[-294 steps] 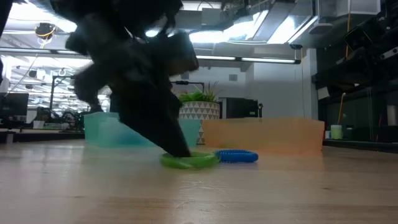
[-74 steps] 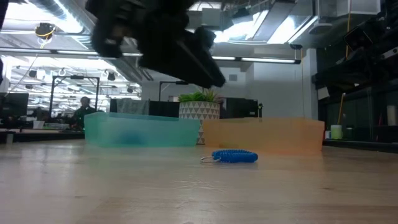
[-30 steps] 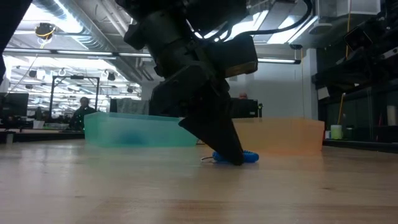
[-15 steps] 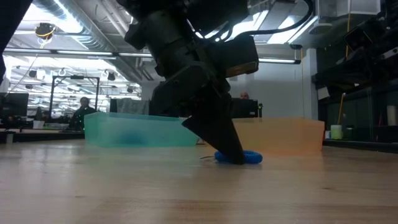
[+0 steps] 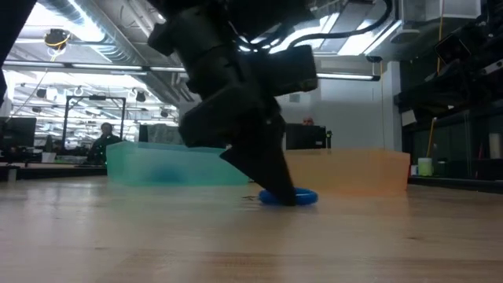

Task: Sort spring keychains
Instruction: Put the blue spring keychain into the green bin

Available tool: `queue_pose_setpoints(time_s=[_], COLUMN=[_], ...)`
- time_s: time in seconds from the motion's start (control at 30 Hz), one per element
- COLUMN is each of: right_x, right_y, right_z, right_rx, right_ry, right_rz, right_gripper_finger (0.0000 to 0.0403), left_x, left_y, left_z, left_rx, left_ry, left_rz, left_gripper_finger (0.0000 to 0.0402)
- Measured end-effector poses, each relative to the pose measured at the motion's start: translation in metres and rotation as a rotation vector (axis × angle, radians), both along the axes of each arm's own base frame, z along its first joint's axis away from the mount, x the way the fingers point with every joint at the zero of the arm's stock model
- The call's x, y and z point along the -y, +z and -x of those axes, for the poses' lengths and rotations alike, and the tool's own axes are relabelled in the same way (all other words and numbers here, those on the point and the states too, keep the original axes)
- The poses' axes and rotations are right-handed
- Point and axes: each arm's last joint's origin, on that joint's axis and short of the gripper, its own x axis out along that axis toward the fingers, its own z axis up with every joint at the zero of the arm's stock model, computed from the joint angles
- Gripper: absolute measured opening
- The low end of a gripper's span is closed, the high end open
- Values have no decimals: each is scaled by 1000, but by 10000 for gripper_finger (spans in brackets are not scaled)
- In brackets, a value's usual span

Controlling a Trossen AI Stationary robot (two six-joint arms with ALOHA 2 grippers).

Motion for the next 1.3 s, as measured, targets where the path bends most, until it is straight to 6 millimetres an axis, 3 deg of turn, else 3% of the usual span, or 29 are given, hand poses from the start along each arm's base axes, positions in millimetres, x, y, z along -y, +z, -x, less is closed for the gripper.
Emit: queue_pose_setpoints(time_s=[0.33,0.63,1.0,1.3], right_x=[0,0,0,0], right_y=[0,0,0,0], right_z=[0,0,0,0], right_rx=[0,0,-1,0], right_ry=[0,-1,0,0], right_rz=[0,0,0,0], right_gripper_finger=[7,7,7,7], left_x=[4,26,63,81], left_y=[35,77,124,142], left_z=[14,33,71,104], left_rx=[31,140,289,337], left_ry=[34,30,23,90], left_rz=[-108,-172,-293,-425], left_gripper_finger=[25,25,25,26])
